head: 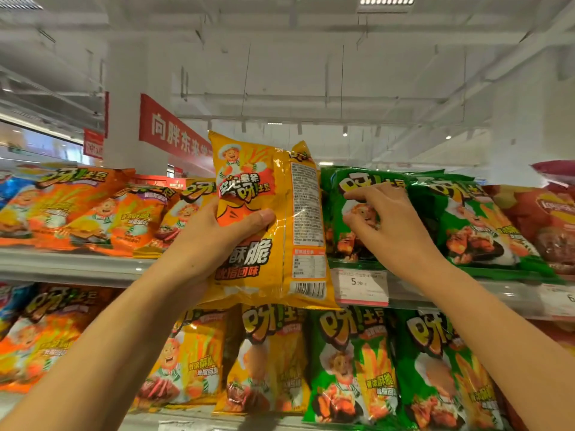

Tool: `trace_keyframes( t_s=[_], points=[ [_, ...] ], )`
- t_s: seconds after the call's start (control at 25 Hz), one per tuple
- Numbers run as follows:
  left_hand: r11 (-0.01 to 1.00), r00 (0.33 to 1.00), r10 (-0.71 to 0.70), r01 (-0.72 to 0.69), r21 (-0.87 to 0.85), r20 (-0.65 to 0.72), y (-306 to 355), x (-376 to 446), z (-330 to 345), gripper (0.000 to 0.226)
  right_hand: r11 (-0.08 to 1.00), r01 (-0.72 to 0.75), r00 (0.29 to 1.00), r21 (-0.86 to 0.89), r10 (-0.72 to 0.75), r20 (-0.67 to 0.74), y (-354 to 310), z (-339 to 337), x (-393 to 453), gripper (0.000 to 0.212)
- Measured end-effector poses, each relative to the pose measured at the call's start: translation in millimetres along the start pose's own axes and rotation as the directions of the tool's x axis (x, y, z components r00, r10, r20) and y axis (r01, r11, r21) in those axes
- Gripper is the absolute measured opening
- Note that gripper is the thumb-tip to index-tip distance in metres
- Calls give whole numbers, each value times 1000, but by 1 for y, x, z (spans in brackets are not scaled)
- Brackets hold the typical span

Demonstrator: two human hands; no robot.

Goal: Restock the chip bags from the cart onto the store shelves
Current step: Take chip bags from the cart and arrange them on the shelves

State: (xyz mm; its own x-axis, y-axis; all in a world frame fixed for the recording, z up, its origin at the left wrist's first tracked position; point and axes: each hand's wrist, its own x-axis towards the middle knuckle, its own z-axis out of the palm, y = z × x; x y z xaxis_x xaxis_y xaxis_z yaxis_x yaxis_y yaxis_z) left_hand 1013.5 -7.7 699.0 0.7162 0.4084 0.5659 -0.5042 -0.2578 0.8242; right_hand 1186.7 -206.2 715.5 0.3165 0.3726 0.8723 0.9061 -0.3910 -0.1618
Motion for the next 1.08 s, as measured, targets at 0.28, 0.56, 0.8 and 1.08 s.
trace_keyframes(
  t_s=[0.28, 0.56, 0.8, 1.08],
  points=[
    [994, 965, 88, -100, -39, -247, 22, 11, -31, 55, 982, 93, 995, 165, -99, 33, -49, 12, -6, 37],
    [985, 982, 168, -170, -8, -86, 33, 10, 6, 43, 827, -73, 963, 558, -87, 255, -87, 37, -3, 69],
    [784, 945, 311, -313, 536, 97, -10, -2, -9, 39, 694, -443, 897, 567, 343, 280, -42, 33, 2, 78],
    [411, 919, 317, -356, 840, 235, -72, -10, -12, 69, 332, -533, 835, 778, 356, 421, -26, 31, 9, 30]
  ],
)
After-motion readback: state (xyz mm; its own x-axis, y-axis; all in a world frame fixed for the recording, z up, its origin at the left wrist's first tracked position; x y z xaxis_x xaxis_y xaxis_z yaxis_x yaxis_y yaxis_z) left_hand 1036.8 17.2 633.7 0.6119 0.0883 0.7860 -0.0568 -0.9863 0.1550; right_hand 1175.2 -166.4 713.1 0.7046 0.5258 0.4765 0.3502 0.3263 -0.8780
